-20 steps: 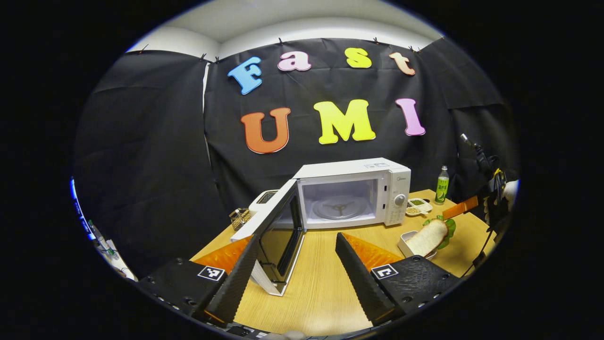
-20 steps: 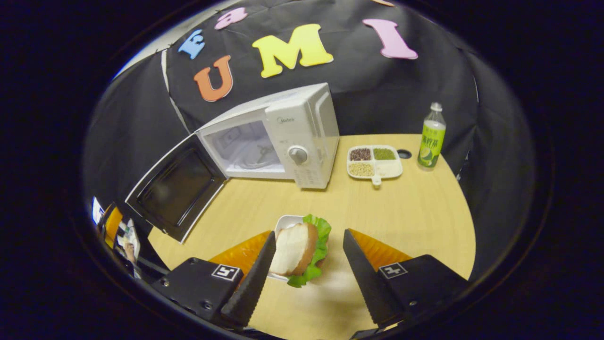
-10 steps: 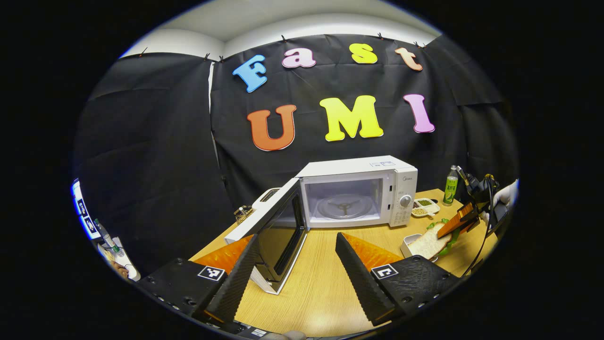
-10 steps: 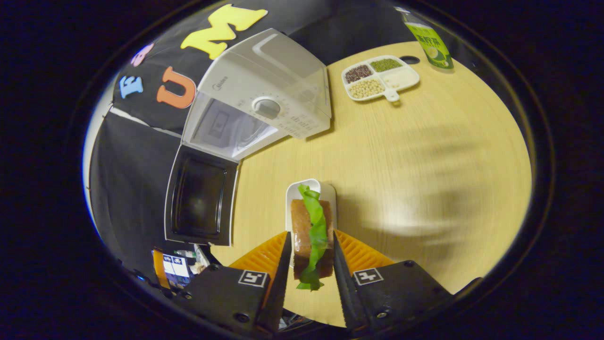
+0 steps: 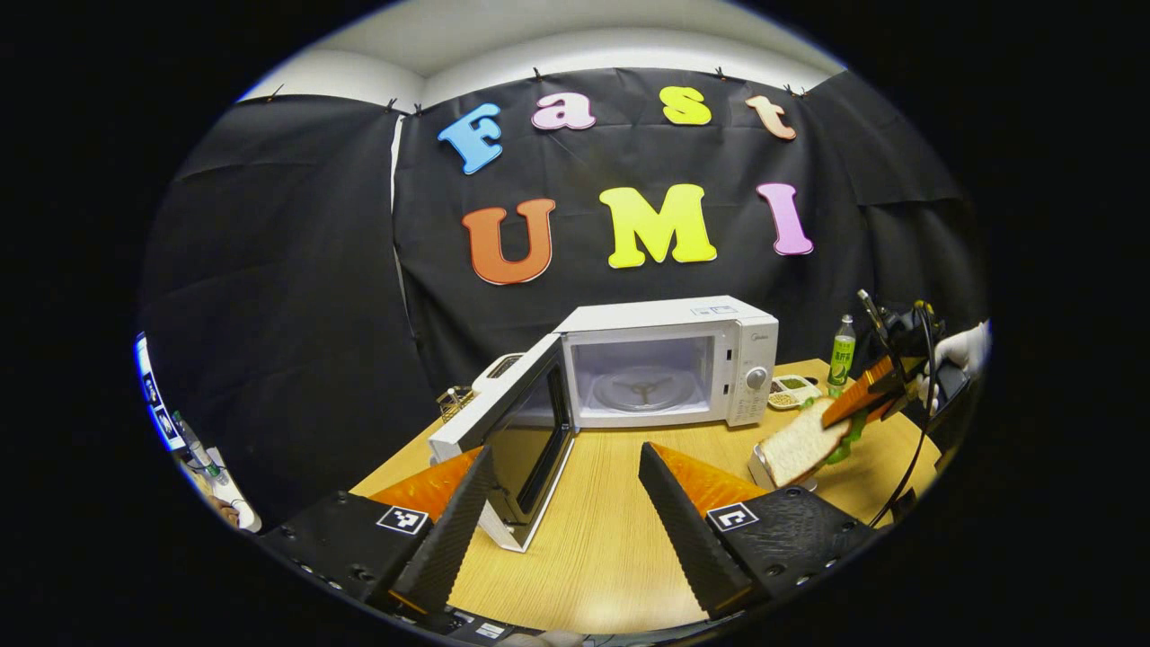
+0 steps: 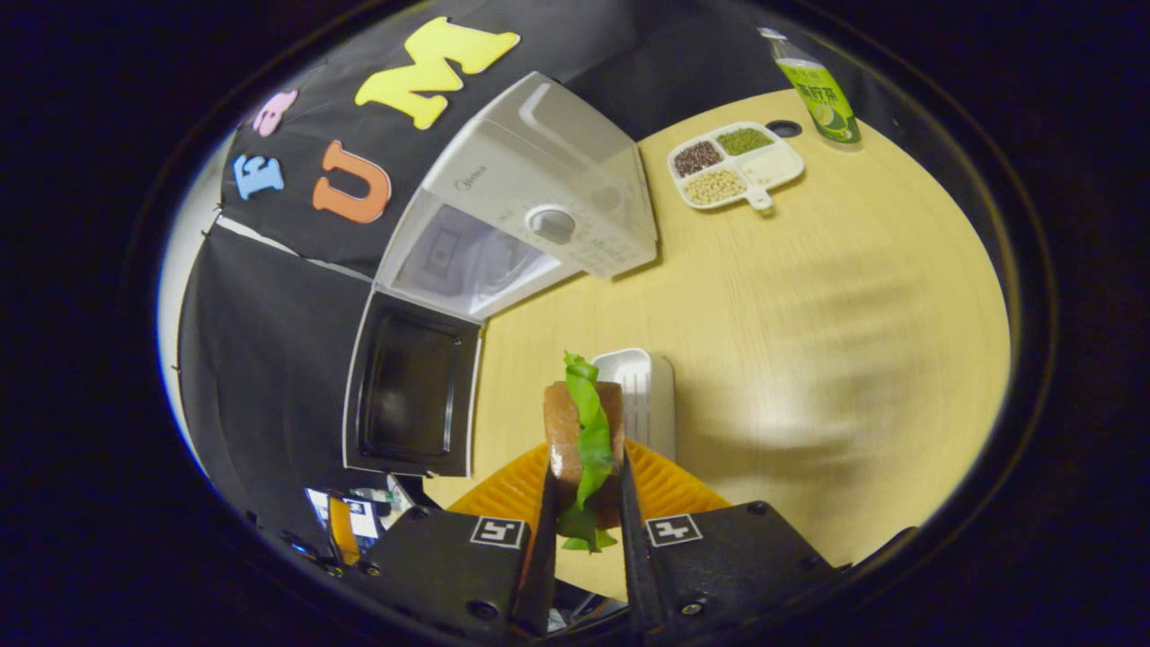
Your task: Open the microwave oven with the left hand, put the food in, and close the microwave oven.
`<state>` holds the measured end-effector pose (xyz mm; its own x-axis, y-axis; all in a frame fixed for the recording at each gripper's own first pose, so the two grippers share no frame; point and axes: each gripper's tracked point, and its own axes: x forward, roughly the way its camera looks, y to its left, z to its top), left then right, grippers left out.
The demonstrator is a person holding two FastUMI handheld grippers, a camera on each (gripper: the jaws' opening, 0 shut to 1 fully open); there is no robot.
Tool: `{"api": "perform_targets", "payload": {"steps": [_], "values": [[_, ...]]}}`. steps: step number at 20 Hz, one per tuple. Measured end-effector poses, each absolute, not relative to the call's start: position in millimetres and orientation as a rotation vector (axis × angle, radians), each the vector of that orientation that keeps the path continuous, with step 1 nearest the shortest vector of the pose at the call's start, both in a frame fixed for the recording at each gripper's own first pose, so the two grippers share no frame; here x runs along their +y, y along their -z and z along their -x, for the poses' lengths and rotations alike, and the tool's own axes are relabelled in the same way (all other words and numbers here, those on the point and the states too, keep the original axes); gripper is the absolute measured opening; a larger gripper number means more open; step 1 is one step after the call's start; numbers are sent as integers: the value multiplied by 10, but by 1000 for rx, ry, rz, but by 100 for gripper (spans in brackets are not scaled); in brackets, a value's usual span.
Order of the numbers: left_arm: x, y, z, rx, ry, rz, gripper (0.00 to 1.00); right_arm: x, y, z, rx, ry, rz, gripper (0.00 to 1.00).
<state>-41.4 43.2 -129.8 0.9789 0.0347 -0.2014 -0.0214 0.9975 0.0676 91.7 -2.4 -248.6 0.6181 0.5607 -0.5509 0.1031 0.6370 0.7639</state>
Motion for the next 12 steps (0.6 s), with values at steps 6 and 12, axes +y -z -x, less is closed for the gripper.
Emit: {"api": "perform_targets", "payload": {"steps": [6,12], "values": [[629,1298,539,211,14,-62,96,485,1838,-1362,630,-257,-962,36],[876,1391,512,223,34,-55,96,1081,1795,-2203,358,-129,-1102,35]]}}
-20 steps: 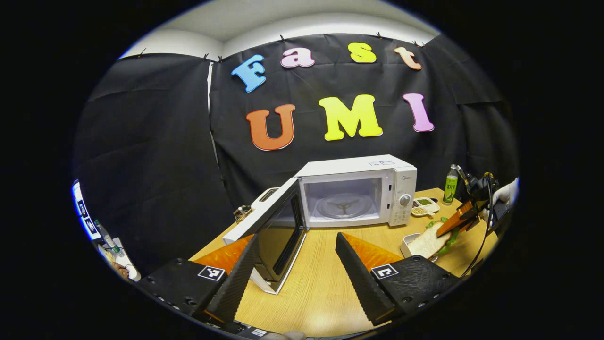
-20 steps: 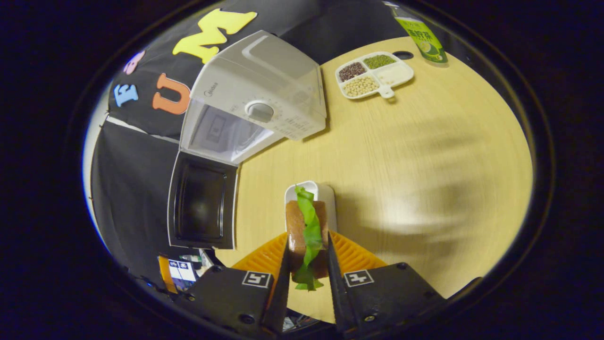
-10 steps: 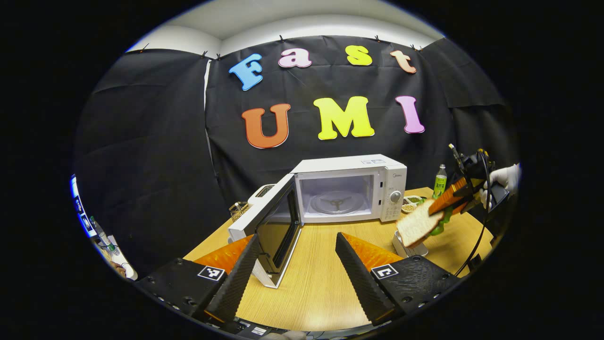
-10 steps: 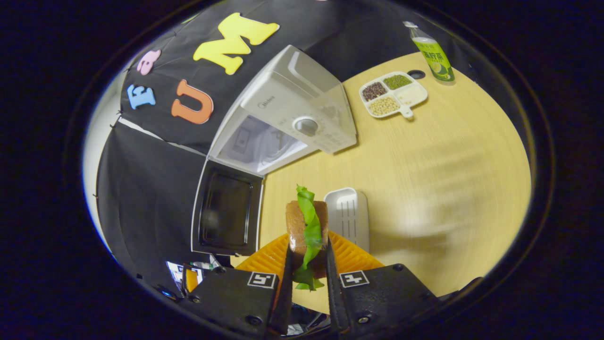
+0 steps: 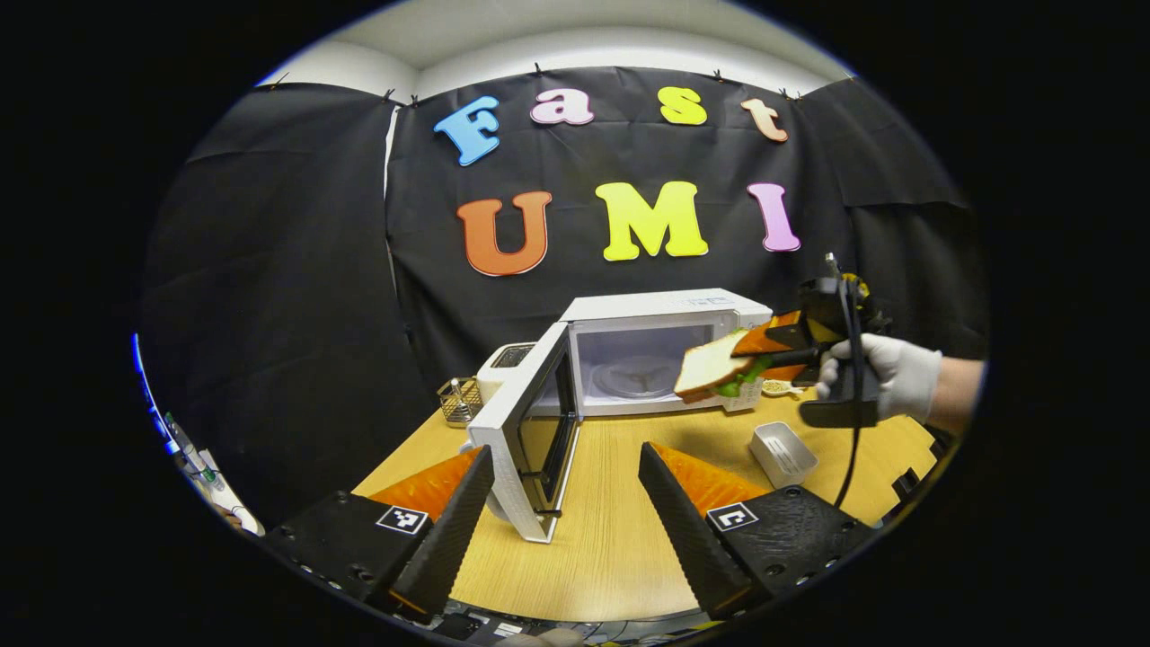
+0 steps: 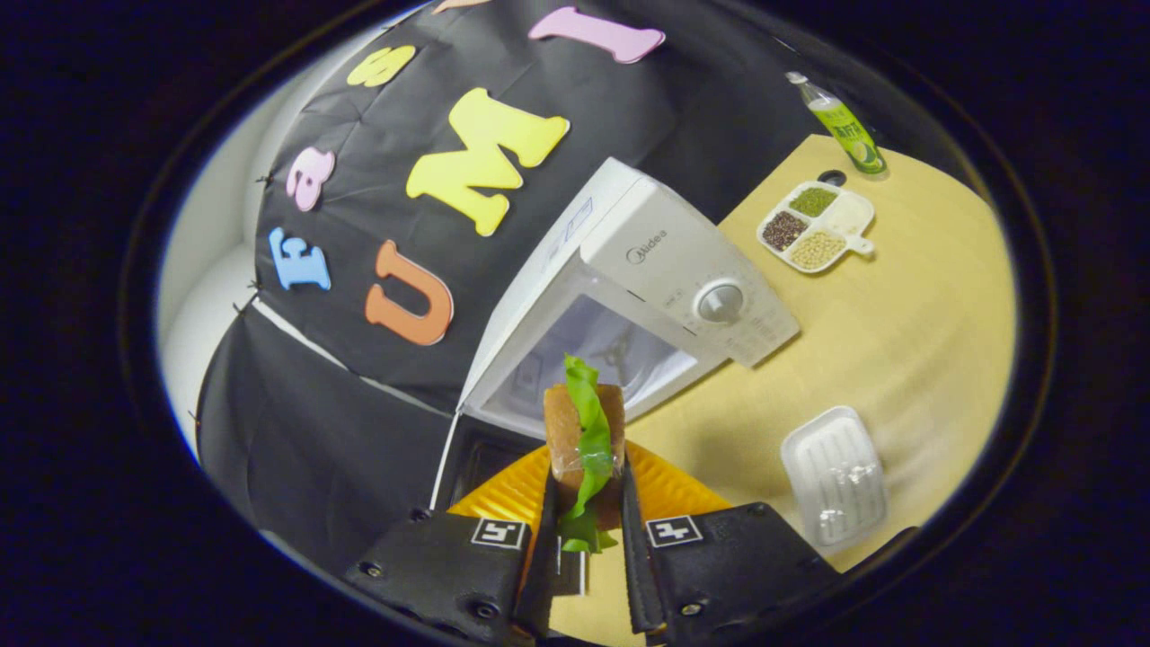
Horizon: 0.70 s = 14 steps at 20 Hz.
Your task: Open the microwave oven with the left hand, put the food in, and close the microwave oven.
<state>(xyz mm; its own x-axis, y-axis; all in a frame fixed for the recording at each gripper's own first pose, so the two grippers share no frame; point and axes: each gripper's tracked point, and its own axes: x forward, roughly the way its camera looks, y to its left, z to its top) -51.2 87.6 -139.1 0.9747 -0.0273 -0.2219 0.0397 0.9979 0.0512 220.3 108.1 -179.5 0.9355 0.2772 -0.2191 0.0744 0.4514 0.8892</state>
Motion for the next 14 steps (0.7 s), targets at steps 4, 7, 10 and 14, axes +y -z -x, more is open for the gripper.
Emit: {"api": "perform_targets", "payload": {"steps": [4,7,10,14], "values": [[1081,1439,484,224,13,-53,96,1498,1989,-2863,229,-50,-1212,35],[1213,1484,477,230,-2,-64,96,1639,2103,-3321,163,11,-1260,35],[1314,1493,453,232,-22,-76,96,1664,2198,-3719,106,73,-1223,27],[1431,1469,408,224,-55,-103,96,1713,2342,-4102,102,115,-1123,37]]}}
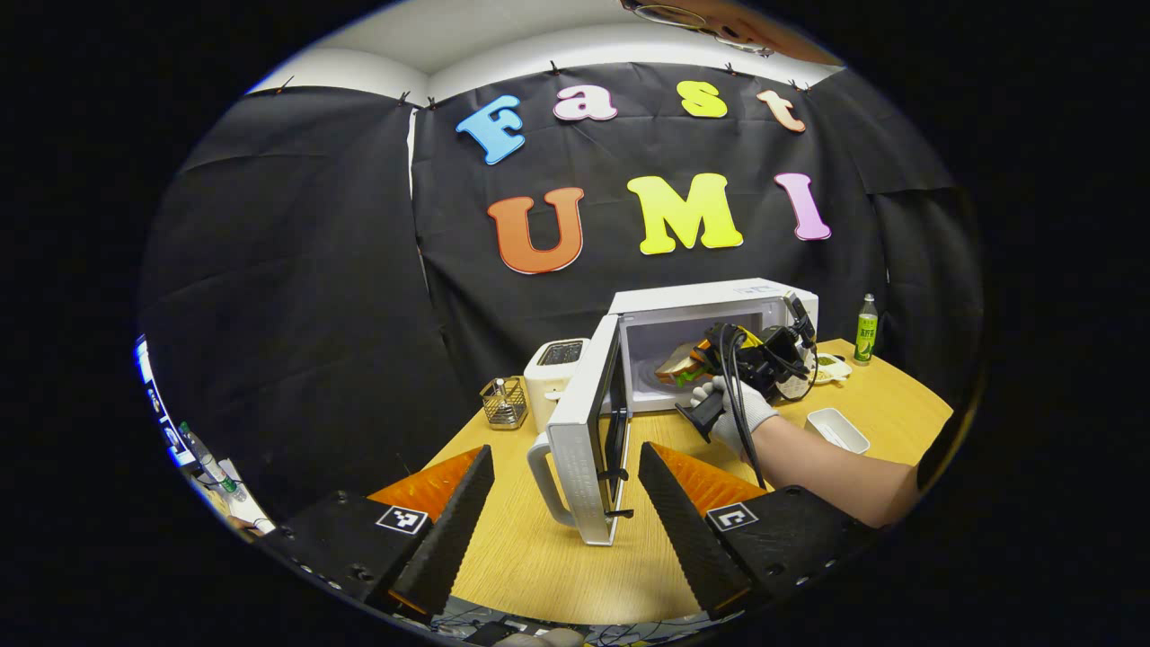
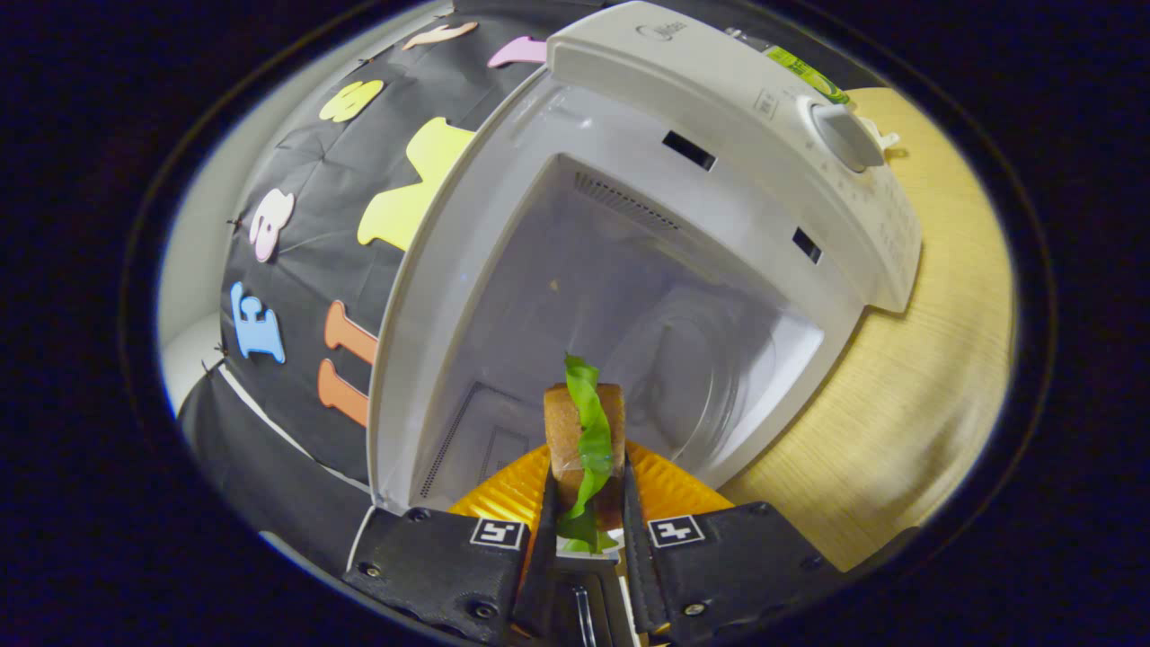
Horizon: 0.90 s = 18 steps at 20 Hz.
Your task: Open the microwave oven with the left hand, put the food in, and close the microwave oven.
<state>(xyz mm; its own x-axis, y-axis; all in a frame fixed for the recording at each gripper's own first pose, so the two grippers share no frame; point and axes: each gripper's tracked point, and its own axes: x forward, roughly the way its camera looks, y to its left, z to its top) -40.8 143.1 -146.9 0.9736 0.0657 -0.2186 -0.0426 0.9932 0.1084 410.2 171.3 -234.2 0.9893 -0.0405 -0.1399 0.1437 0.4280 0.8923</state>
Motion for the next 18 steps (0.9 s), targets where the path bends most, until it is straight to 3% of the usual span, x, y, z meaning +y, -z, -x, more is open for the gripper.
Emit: {"api": "perform_targets", "payload": {"steps": [4,7,8,9,10,11,12,13,14,16,17,18], "values": [[1445,1501,361,243,-60,-94,96,1636,2446,-4132,108,200,-856,49],[1446,1431,317,231,-66,-113,96,1593,2472,-4132,145,200,-669,72],[1466,1415,303,226,-69,-113,97,1546,2457,-4099,152,207,-624,90],[1464,1407,295,225,-69,-106,96,1509,2446,-4079,146,225,-567,88],[1447,1414,291,228,-66,-97,97,1454,2439,-4065,153,244,-510,96],[1439,1410,292,230,-65,-94,97,1415,2418,-4034,167,255,-438,89],[1425,1392,298,224,-66,-94,97,1391,2422,-4007,176,254,-398,100],[1431,1364,296,213,-68,-95,97,1426,2403,-3978,168,231,-400,91],[1431,1360,286,211,-71,-95,96,1451,2367,-3923,167,212,-407,100],[1440,1351,294,210,-71,-90,97,1450,2335,-3729,188,178,-380,100],[1457,1323,310,208,-73,-91,97,1466,2254,-3587,188,160,-358,92],[1497,1289,306,203,-77,-90,96,1487,2152,-3427,191,133,-336,100]]}}
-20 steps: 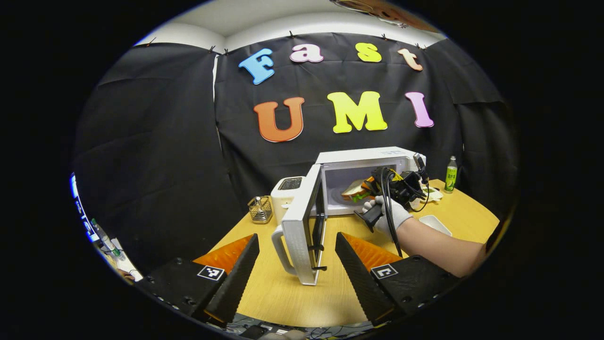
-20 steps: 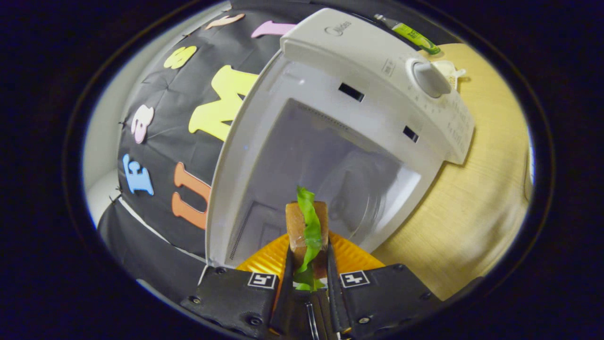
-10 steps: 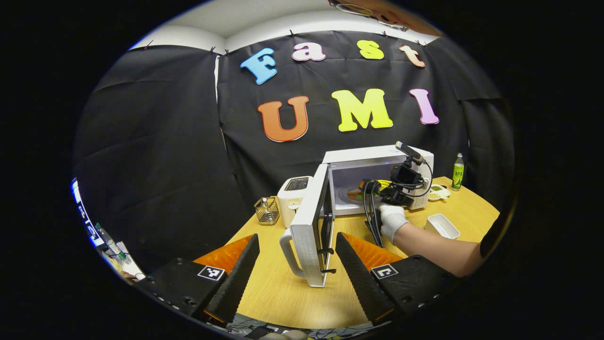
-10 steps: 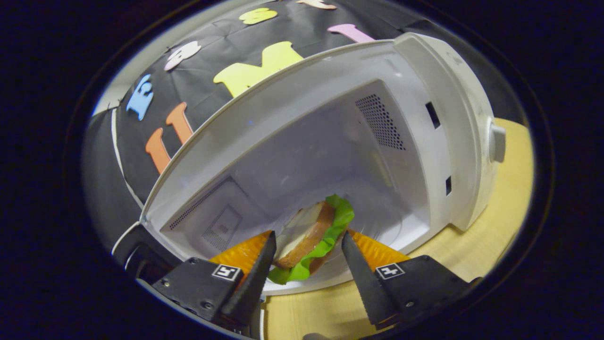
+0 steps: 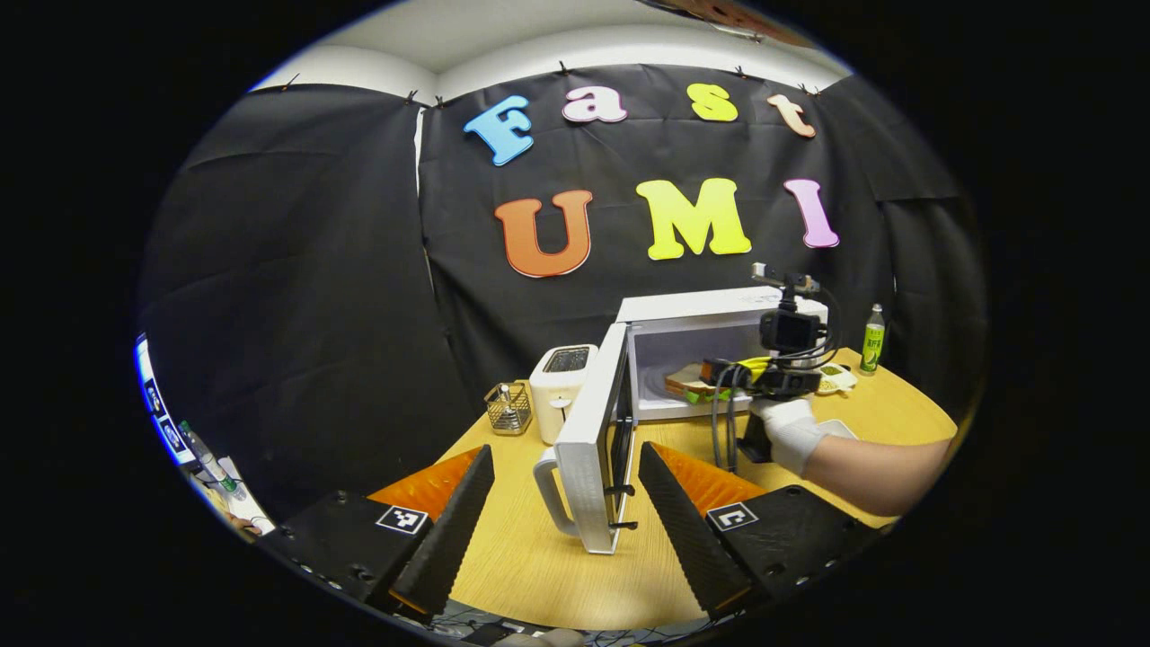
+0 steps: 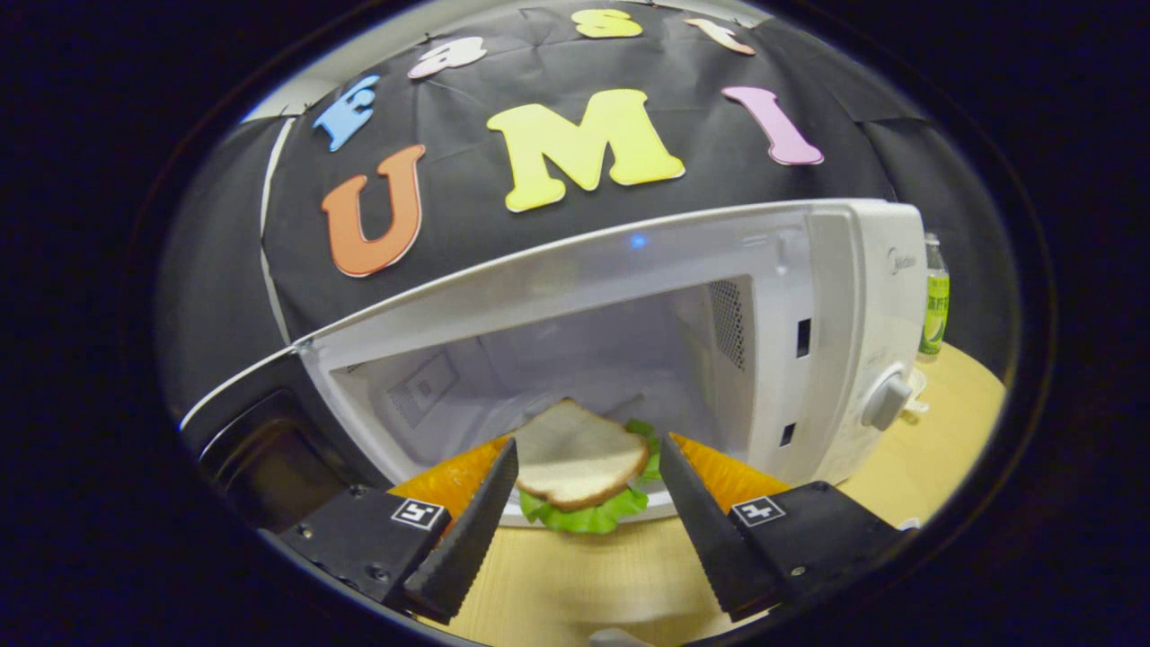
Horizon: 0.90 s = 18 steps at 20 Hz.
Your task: Open the microwave oven with the left hand, put the food in, and close the microwave oven.
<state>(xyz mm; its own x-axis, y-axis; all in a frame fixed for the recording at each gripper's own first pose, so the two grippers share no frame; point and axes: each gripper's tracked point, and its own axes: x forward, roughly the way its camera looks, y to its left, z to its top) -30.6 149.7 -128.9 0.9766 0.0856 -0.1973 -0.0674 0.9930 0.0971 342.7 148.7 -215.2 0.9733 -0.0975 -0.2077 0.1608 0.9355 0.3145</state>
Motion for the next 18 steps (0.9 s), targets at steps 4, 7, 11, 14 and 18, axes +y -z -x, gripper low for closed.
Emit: {"api": "perform_targets", "payload": {"steps": [4,7,11,14,18], "values": [[1672,1171,316,169,-94,-86,96,1544,1519,-2622,189,-7,-190,92],[1817,1158,323,151,-109,-72,96,1415,1080,-1985,192,-88,-56,92],[1954,1193,260,135,-121,-54,97,1158,696,-1250,220,-121,-20,92],[2085,1273,164,131,-138,-26,96,962,476,-842,212,-103,-14,92],[2136,1308,29,126,-142,-36,95,729,324,-469,206,-66,-35,92]]}}
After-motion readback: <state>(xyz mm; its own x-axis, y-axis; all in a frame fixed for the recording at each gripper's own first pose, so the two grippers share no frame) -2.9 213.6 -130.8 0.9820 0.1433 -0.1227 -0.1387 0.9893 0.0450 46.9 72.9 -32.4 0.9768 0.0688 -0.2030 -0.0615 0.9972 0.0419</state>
